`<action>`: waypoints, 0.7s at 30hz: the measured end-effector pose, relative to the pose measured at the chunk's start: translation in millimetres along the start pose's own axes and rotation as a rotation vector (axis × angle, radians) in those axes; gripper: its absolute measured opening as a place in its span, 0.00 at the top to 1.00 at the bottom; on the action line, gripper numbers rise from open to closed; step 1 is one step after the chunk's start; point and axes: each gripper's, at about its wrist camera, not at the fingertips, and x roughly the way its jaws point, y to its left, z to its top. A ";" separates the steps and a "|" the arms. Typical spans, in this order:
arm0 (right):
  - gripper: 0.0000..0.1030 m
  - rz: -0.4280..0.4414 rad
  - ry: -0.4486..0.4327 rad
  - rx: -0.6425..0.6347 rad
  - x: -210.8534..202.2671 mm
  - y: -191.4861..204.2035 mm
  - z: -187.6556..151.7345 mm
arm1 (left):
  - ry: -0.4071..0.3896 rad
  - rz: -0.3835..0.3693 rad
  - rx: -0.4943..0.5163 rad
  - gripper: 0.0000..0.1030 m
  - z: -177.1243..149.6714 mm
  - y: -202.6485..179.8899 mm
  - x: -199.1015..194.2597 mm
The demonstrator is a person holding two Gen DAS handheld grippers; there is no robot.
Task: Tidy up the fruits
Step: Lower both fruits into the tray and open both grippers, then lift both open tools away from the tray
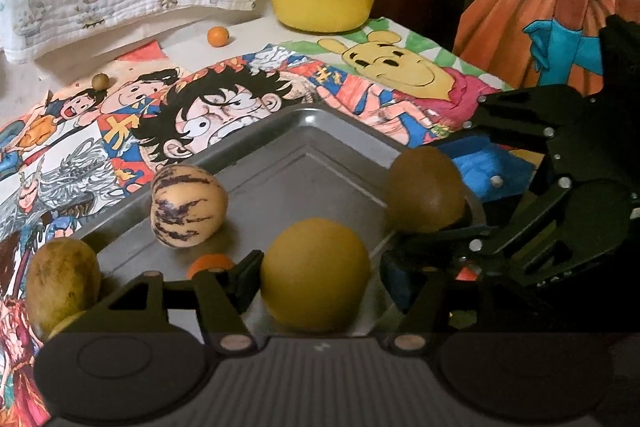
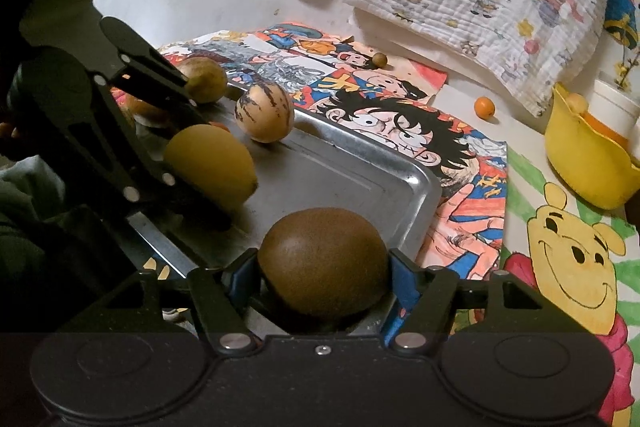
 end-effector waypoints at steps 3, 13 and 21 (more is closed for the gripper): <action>0.23 0.003 -0.009 0.012 -5.9 1.7 -1.8 | -0.016 0.001 0.001 0.26 -2.1 -2.9 -9.0; 0.03 0.001 -0.029 -0.004 -28.5 9.9 3.7 | -0.110 0.089 0.018 0.04 -20.2 -8.5 -61.8; 0.01 0.011 -0.005 -0.033 -25.9 20.5 11.3 | -0.127 0.228 -0.046 0.01 -48.4 13.9 -98.7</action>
